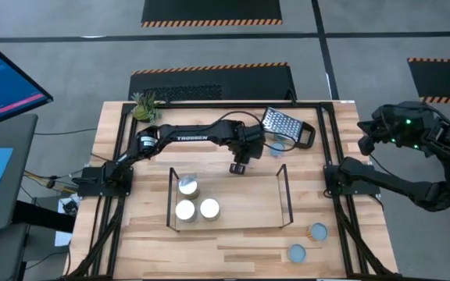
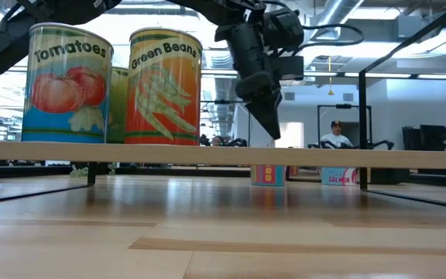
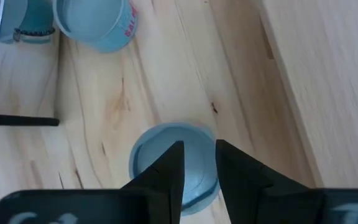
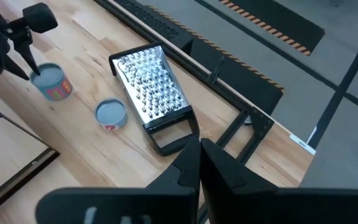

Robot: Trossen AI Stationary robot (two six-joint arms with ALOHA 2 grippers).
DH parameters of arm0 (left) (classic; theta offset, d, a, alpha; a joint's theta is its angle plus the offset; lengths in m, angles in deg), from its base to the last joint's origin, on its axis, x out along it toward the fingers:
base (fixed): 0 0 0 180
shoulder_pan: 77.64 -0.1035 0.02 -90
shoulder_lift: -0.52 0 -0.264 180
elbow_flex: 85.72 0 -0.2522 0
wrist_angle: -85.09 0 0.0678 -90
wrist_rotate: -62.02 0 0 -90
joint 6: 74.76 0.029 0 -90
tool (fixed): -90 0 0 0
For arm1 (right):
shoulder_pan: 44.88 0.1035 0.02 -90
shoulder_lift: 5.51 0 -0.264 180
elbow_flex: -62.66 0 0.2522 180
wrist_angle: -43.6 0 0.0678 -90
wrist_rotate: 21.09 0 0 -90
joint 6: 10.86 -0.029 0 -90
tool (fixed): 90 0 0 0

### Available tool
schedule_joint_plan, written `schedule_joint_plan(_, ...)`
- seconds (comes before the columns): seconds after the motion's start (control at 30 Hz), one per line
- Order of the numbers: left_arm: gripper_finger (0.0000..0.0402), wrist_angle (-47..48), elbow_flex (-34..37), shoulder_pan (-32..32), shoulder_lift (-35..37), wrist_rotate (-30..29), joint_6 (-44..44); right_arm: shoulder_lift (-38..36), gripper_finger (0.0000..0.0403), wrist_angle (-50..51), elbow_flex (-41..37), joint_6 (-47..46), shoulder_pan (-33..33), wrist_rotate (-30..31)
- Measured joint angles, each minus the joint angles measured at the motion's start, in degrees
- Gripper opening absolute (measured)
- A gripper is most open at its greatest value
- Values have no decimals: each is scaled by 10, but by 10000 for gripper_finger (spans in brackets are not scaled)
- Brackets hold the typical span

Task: Pick and place cans onto a shelf
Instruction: Put the canned spicy black beans on the shelf

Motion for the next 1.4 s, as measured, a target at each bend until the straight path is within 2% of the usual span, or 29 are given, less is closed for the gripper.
schedule_joint_plan(0.2, 81, 5, 2, 2, -27, 0, 4, 0, 33, 0, 0, 3, 0, 0)
schedule_joint_plan(0.5, 78, 7, 0, 2, -29, -7, 1, 0, 33, 0, 0, 4, 0, 0)
schedule_joint_plan(0.7, 40, 28, -2, 6, -40, -12, -1, 0, 33, 0, 0, 4, 0, 0)
schedule_joint_plan(0.8, 9, 35, -3, 17, -48, -45, 2, 0, 33, 0, 0, 4, 0, 0)
schedule_joint_plan(0.97, 2, 55, -23, 40, -50, -120, 14, 0, 33, 0, 0, 4, 0, 0)
schedule_joint_plan(1.1, 1, 93, -63, 58, -41, -125, 2, 0, 33, 0, 0, 4, 0, 0)
schedule_joint_plan(1.27, 1, 183, -134, 87, -30, -160, -36, 0, 33, 0, 0, 4, 0, 0)
schedule_joint_plan(1.4, 0, 228, -128, 110, -21, -161, -81, 0, 33, 0, 0, 4, 0, 0)
